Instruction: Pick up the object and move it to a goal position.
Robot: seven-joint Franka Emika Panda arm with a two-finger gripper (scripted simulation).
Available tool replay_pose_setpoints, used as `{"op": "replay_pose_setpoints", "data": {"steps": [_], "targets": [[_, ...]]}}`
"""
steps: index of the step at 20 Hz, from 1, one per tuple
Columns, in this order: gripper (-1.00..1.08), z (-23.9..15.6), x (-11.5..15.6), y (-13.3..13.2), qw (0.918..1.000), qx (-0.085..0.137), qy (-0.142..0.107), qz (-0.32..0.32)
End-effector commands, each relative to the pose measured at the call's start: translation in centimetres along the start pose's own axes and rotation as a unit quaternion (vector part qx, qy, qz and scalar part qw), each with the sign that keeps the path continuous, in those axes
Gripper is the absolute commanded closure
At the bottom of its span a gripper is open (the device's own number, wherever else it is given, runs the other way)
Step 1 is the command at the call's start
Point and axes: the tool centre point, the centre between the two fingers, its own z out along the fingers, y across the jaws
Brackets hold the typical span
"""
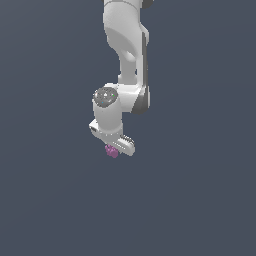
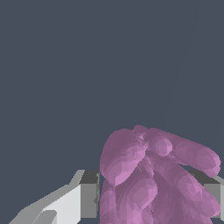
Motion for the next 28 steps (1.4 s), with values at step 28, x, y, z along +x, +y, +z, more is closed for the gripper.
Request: {"op": "replay_pose_setpoints", "data": {"steps": [28], "targets": [[1.08, -18.2, -12.0, 7.0, 1.0, 0.0, 0.001, 0.0]]}}
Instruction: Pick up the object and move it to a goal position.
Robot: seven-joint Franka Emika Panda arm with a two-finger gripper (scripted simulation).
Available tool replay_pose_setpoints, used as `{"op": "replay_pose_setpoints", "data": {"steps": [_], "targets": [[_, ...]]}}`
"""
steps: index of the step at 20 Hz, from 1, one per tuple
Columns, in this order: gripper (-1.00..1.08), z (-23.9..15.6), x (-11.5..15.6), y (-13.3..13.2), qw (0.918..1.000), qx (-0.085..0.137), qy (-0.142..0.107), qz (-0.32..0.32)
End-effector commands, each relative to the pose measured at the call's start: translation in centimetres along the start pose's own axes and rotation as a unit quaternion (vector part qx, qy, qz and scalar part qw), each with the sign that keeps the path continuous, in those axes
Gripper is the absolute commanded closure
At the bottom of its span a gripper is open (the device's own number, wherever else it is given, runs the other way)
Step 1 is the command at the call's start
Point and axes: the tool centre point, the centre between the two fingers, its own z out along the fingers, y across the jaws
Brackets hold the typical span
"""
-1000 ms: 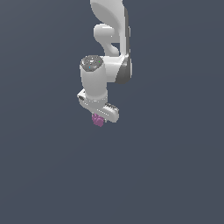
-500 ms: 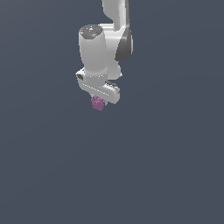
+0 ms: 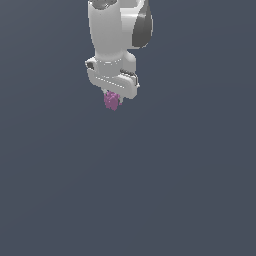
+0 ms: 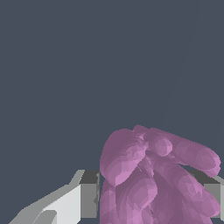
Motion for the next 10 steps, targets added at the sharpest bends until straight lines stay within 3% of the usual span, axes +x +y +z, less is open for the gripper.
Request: {"op": "replay_pose_setpoints", "data": {"steps": [1, 10], "targets": [[1.08, -1.0, -0.6, 0.4, 1.0, 0.0, 0.0, 0.0], [1.08, -2.6, -1.5, 0.9, 1.0, -0.001, 0.0, 0.0]]}}
